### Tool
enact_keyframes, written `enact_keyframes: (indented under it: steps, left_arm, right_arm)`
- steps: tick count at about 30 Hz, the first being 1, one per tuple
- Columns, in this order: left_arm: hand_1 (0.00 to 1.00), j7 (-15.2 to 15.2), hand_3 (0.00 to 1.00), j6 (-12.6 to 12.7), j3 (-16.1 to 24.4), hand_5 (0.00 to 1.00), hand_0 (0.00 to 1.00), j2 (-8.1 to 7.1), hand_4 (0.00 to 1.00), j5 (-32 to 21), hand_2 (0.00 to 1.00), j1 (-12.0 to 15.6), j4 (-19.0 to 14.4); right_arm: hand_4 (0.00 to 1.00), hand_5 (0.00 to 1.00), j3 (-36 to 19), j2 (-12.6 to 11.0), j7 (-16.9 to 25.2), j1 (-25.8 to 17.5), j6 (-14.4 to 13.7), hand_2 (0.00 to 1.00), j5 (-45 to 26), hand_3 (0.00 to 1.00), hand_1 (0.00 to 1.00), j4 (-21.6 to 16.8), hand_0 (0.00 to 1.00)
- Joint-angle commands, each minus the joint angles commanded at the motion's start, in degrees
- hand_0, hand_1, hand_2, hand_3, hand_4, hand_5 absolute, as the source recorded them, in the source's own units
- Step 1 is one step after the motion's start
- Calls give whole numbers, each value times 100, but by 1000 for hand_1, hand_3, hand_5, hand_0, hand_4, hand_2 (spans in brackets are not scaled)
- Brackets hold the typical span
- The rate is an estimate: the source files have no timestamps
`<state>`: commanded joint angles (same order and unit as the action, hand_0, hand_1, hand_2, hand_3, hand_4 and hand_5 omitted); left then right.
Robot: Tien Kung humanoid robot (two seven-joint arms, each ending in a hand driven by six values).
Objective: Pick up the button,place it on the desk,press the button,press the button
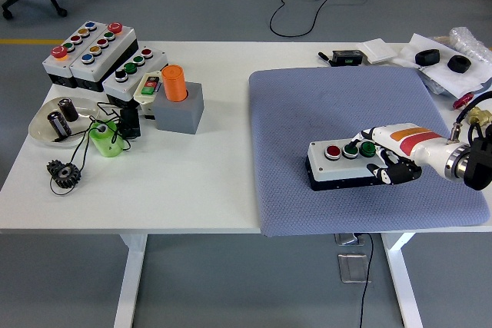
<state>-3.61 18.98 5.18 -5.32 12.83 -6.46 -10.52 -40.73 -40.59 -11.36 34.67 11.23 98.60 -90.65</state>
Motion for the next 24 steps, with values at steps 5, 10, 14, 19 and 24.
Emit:
enact_keyframes:
  steps: [5, 10, 14, 19, 24]
  left_arm:
    - [539, 3, 451, 0, 17, 972, 599, -3, 262, 12, 504, -9, -1]
    - [539, 0, 452, 0, 13, 972, 597, -1, 262, 9, 504, -16, -1]
    - [541, -2, 452, -1, 17, 974, 597, -1, 264, 10, 505, -19, -1]
    - [541, -3, 452, -3, 22, 973, 596, -3, 264, 15, 505, -22, -2]
    - [541, -1, 452, -2, 17, 972, 597, -5, 263, 14, 504, -17, -3]
  right_arm:
    - [608, 2, 21, -8, -11, -9, 45, 134, 2, 763, 2, 47, 248]
    - [605, 2, 126, 8, -67, 37, 123, 136, 56, 763, 2, 89, 253]
    - [604, 2, 195, 27, -99, 53, 174, 136, 74, 760, 2, 130, 252]
    - [592, 2, 92, 28, -85, 14, 153, 137, 85, 759, 2, 70, 255]
    - [602, 2, -243, 76, -62, -56, 82, 136, 139, 759, 2, -143, 252]
